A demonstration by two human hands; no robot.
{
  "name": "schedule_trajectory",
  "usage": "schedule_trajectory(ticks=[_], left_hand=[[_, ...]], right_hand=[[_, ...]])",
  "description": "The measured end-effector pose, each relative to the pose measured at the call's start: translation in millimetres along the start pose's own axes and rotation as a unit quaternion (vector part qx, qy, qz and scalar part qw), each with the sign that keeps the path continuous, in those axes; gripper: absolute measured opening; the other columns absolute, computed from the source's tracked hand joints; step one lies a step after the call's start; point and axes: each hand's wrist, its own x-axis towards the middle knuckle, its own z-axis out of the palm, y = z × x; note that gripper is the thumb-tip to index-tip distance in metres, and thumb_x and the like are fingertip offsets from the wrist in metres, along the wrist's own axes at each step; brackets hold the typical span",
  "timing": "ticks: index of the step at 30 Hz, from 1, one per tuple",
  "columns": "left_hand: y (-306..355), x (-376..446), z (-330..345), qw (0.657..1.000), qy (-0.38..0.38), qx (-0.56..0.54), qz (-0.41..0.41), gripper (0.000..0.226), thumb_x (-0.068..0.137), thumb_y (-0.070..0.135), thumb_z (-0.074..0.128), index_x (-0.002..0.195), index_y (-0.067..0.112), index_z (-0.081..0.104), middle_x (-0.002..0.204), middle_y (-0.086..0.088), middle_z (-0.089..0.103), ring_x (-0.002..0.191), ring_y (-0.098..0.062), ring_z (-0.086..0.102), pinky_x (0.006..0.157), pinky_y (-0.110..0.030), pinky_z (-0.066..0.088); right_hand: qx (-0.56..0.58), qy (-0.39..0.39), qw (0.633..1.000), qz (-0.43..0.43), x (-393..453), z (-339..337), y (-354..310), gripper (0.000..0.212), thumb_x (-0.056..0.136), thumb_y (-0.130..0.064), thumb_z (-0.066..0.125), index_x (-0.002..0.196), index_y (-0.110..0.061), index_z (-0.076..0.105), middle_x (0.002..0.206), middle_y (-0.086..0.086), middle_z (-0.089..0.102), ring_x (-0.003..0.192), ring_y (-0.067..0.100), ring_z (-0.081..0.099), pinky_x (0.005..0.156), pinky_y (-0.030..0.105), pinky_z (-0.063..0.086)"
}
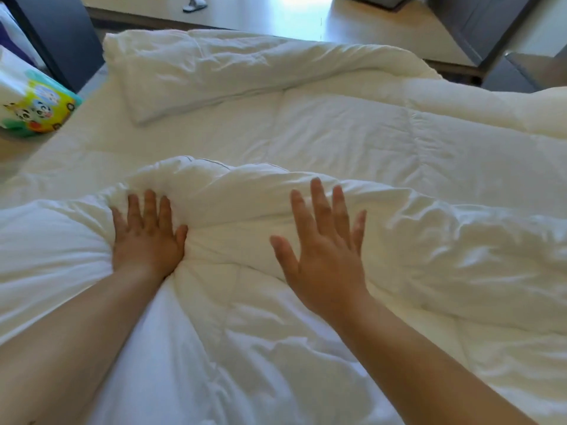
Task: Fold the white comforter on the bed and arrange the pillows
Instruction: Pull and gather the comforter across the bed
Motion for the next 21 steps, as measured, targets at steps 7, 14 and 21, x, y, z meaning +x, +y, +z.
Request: schedule_trajectory(ticks=[7,14,21], left_hand=[[2.9,4.3,5.3,0.999,0.012,-0.032,-0.003,0.075,0.097,0.056,0.011,0.157,0.012,0.001,0.166,-0.011,-0.004,0.150,-0.037,-0.011,0.102,-0.048,-0.035],[4.0,5.1,-0.3,0.999,-0.018,-0.041,0.019,0.073,0.098,0.054,0.004,0.157,0.013,-0.006,0.165,-0.012,-0.011,0.149,-0.038,-0.016,0.113,-0.056,-0.017],[-8.1,18.6,-29.6,0.993,-0.093,-0.066,0.037,0.076,0.096,0.060,0.015,0.158,0.018,-0.002,0.166,-0.007,-0.006,0.151,-0.036,-0.001,0.119,-0.054,0.005]], right_hand=[[-0.071,-0.263,0.959,0.081,72.5,103.1,43.3,0.076,0.091,-0.069,0.013,0.152,-0.033,-0.015,0.161,-0.006,-0.021,0.147,0.021,-0.021,0.112,0.058,-0.019],[-0.081,-0.233,0.967,0.070,56.0,52.1,-25.2,0.078,0.093,-0.061,0.024,0.155,-0.021,-0.002,0.162,0.005,-0.016,0.148,0.029,-0.019,0.114,0.058,-0.015],[-0.073,-0.220,0.968,0.100,-58.0,104.5,-100.3,0.078,0.089,-0.057,0.033,0.148,-0.005,0.036,0.158,0.021,0.022,0.146,0.040,0.019,0.115,0.062,0.006]])
